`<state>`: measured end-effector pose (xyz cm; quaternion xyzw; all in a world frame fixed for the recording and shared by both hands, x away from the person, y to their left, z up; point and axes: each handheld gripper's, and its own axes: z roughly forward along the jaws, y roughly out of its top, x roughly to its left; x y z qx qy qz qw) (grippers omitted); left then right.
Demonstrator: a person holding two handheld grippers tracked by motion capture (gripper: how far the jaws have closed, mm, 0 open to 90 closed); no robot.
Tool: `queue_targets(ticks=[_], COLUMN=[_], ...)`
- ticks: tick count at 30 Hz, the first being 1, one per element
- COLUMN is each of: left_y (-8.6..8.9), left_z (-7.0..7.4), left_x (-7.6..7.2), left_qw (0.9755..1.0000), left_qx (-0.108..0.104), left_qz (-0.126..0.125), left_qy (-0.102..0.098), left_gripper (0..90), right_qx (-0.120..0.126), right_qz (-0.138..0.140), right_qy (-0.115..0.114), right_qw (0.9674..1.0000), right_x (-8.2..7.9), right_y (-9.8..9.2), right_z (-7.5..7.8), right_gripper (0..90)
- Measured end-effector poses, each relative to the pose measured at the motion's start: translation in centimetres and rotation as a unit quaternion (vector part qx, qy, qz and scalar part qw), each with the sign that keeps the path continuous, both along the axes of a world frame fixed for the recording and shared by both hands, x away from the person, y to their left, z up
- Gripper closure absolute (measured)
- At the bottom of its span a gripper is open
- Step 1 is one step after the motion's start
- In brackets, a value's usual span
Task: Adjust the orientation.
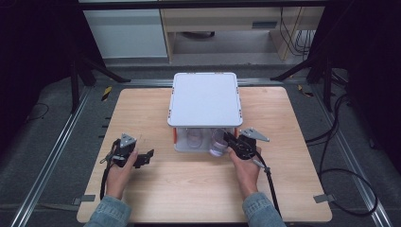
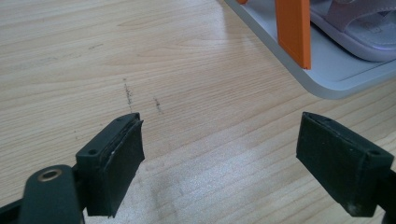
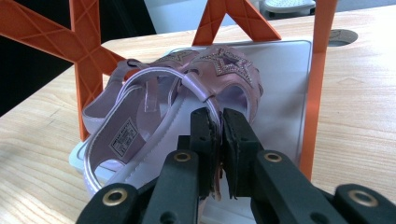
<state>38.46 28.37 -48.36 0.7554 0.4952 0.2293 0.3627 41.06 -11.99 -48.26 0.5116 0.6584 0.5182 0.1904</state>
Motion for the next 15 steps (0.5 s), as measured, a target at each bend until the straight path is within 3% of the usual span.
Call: queue_targets(ticks=[5,11,15], left_y=[-0.3,-1.3,-1.8], left_z=[0.4,2.3,3.2], left_x=[-0.1,-0.2,-0.2], left_qw=[1.0,0.9993,0.9987], left_qx=[-0.001,-0.014,-0.013], left_qz=[-0.008,-0.028,-0.04], left_qy=[-0.004,-0.023,-0.031], left_gripper=[14.0,14.0,14.0], right_qx=[-0.012,-0.018,-0.023], right_qz=[-0.001,-0.006,-0.01], right_qy=[-0.003,-0.004,-0.005], right_qw=[0.9999,0.9998,0.9997], right_x=[0.1,0.1,0.2], right_y=[0.2,0.2,0.4], right_z=[0.0,-0.1,-0.3], right_gripper=[83.3,83.2,83.2])
